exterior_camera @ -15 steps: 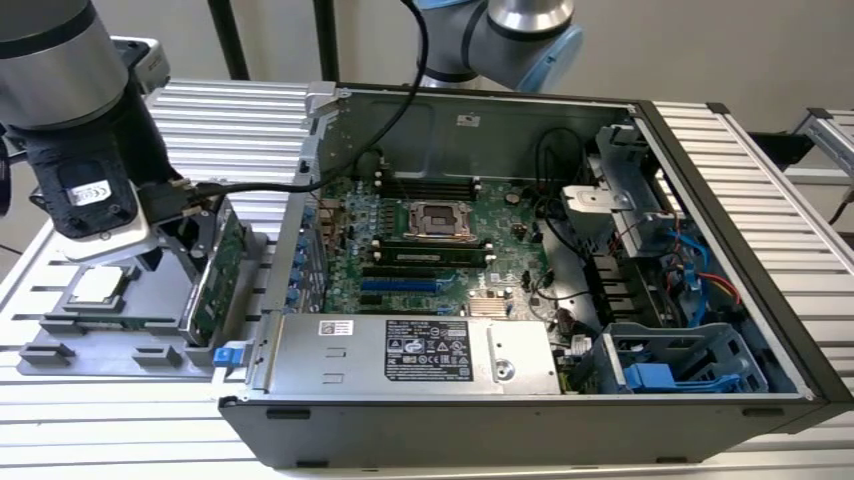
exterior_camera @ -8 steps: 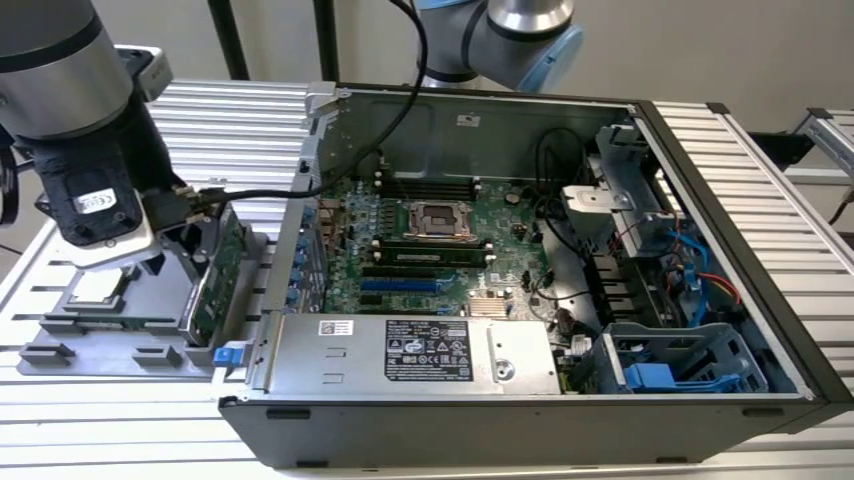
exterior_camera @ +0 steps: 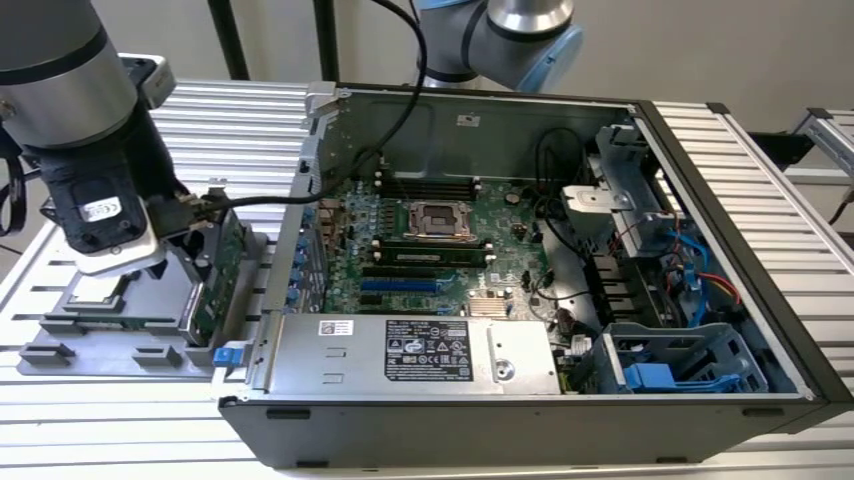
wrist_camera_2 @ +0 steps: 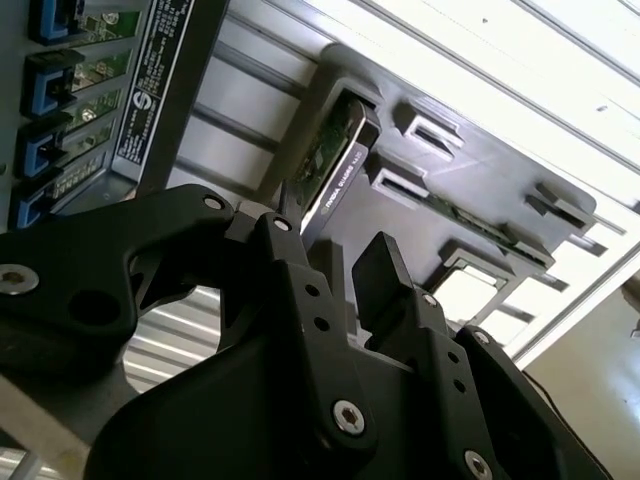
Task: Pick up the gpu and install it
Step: 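Pick up the gpu and move the gpu toward the slot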
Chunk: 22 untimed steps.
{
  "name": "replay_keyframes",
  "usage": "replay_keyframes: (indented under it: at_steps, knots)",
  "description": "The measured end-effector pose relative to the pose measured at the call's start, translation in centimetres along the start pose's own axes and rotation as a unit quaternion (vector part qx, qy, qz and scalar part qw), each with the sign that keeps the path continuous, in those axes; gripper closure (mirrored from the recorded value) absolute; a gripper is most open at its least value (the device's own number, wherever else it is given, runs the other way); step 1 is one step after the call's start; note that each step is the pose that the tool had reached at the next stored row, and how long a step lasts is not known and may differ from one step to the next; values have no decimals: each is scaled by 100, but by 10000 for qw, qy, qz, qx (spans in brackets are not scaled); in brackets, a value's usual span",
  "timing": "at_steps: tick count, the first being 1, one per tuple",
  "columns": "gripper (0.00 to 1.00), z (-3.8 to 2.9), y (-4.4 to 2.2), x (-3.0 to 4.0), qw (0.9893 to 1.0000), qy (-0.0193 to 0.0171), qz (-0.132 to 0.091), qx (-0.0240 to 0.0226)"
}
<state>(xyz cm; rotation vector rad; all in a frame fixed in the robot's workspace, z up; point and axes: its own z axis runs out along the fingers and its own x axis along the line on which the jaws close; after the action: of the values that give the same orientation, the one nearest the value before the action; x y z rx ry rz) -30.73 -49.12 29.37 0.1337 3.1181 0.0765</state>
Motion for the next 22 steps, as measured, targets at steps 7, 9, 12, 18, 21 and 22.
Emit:
replay_keyframes:
  at_steps: [7,9,12,18,21,22]
  knots:
    - [0,56,-3,1,10000,0,0,-1]
    - [0,74,-4,1,10000,0,0,0]
    - [0,103,-5,2,10000,0,0,0]
    - [0,169,-8,4,10000,0,1,0]
    - [0,205,-9,4,10000,0,0,0]
    - [0,217,-9,4,10000,0,0,-1]
